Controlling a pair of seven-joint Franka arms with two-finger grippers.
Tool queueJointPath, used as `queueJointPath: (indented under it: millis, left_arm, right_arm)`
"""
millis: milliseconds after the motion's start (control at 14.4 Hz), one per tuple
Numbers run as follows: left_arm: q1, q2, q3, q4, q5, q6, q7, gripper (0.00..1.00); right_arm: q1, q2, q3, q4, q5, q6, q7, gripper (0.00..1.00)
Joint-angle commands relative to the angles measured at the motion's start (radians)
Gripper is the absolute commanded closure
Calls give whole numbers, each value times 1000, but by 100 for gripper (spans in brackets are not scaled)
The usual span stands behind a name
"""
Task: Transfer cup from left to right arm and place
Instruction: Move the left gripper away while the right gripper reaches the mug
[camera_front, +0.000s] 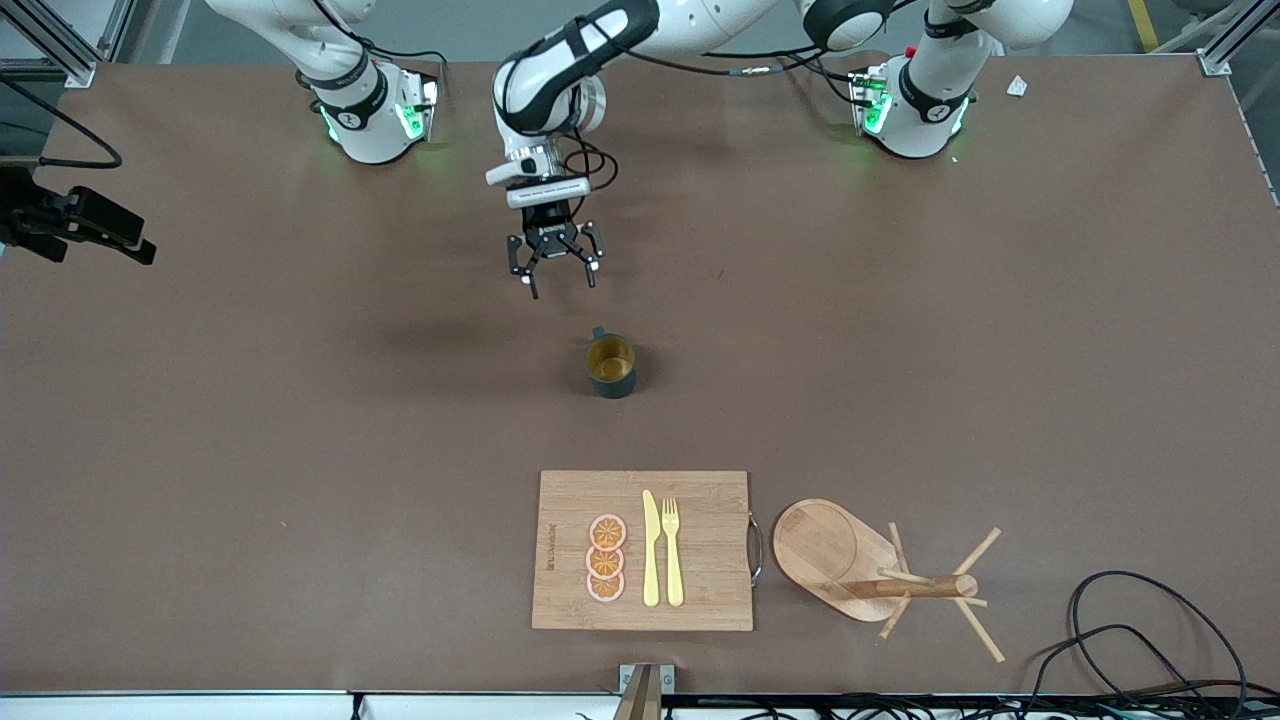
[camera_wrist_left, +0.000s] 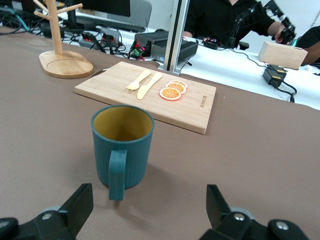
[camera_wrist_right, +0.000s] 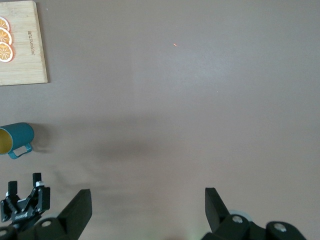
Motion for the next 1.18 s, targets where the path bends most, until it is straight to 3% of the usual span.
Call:
queueJointPath:
  millis: [0,139,416,694,972,1110]
  left_arm:
    - [17,-129,-15,-13,-150,-6,113,0]
    - [39,-242,-1,-13,-291,-6,233,0]
    - [190,-413,-2,-14,-515,-5,427,0]
    - [382,-522,-4,-13,-693,-3,710,0]
    - [592,-594,-7,-11,-865,-3,1004,0]
    - [707,-620,-7,-3,-974,-3,1150,0]
  right_arm:
    - [8,-12,1,-9,2,-14,-4,0]
    - [14,-13,1,-12,2,-22,-4,0]
    - [52,-13,-1,-26,-2,-46,16,0]
    - [138,-53,1,-139,-1,-27,65,0]
    - [322,-94,2,-251,-7,45,351,0]
    - [357,-91,4,-296,-5,125,409,0]
